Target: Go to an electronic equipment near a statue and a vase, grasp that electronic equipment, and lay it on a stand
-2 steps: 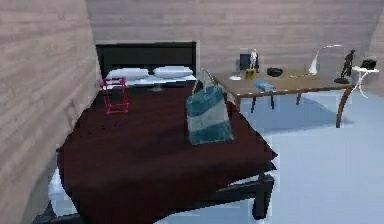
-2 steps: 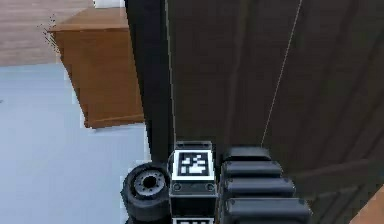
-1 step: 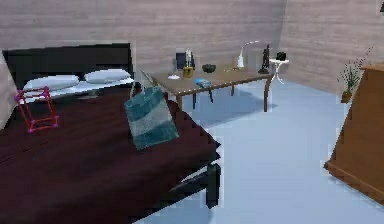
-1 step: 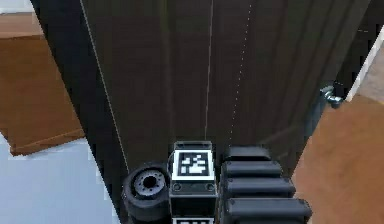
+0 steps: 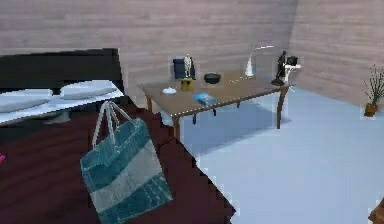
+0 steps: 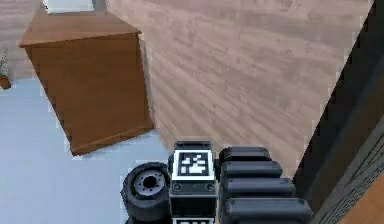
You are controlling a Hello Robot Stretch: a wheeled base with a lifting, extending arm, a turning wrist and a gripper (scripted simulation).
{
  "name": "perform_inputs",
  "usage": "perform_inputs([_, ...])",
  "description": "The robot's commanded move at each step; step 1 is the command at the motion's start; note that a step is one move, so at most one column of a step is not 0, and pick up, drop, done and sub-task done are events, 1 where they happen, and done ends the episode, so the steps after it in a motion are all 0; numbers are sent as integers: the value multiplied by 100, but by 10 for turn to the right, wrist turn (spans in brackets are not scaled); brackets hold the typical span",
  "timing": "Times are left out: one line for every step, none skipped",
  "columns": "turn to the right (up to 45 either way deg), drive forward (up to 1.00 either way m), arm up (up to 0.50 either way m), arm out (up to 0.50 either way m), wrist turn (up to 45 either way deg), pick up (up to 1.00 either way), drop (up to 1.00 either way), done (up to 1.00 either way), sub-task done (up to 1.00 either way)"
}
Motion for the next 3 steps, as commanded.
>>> perform_inputs([450, 0, 0, 0, 0, 0, 0, 0, 0])
perform_inputs([120, 0, 0, 0, 0, 0, 0, 0, 0])
perform_inputs([0, 75, 0, 0, 0, 0, 0, 0, 0])
